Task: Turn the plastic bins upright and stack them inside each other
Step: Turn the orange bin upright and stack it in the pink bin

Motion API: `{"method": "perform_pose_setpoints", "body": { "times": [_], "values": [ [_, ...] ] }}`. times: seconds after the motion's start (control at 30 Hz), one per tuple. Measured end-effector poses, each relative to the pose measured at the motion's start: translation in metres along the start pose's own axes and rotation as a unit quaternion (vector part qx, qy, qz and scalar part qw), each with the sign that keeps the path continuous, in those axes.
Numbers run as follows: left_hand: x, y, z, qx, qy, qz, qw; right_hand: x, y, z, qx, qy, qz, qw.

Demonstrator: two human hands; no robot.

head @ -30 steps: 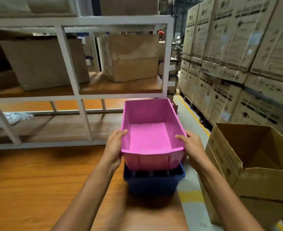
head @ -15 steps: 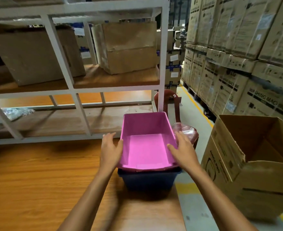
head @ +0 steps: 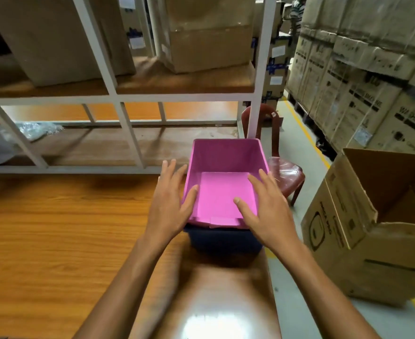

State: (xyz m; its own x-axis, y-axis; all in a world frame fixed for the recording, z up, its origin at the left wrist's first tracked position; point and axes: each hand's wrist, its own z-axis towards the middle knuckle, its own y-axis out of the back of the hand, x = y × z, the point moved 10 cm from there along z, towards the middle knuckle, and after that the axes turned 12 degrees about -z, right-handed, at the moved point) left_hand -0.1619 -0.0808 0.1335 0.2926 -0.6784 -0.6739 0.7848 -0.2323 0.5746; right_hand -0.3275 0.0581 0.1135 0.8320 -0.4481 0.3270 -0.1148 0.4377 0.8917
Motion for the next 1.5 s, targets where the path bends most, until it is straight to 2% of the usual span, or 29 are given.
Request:
{"method": "perform_pose_setpoints", "body": {
  "times": [0.17, 0.4, 0.5, 0.63, 1.0, 1.23, 1.5],
  "values": [
    [0.001, 0.035, -0.05, -0.065, -0.012, -0.025, 0.997, 0.038, 0.001, -0.044, -0.102, -0.002, 0.185, 0.977],
    [0.052, 0.103, -0.135, -0.106, 0.063, 0.015, 0.992, 0.13, -0.024, -0.087, -0.095, 0.087, 0.257, 0.958],
    [0.079, 0.143, -0.173, -0.149, 0.095, 0.017, 0.984, 0.181, -0.046, -0.101, -0.054, 0.13, 0.282, 0.949],
    [0.117, 0.201, -0.223, -0.205, 0.136, 0.009, 0.969, 0.259, -0.099, -0.125, 0.051, 0.166, 0.328, 0.929],
    [0.245, 0.385, -0.387, -0.23, 0.244, 0.068, 0.94, 0.518, -0.228, -0.234, 0.233, 0.265, 0.333, 0.874],
    [0.296, 0.497, -0.467, -0.324, 0.312, 0.115, 0.886, 0.654, -0.263, -0.292, 0.297, 0.345, 0.32, 0.831],
    [0.35, 0.599, -0.508, -0.414, 0.332, 0.142, 0.836, 0.794, -0.302, -0.308, 0.306, 0.403, 0.348, 0.789]
  ]
}}
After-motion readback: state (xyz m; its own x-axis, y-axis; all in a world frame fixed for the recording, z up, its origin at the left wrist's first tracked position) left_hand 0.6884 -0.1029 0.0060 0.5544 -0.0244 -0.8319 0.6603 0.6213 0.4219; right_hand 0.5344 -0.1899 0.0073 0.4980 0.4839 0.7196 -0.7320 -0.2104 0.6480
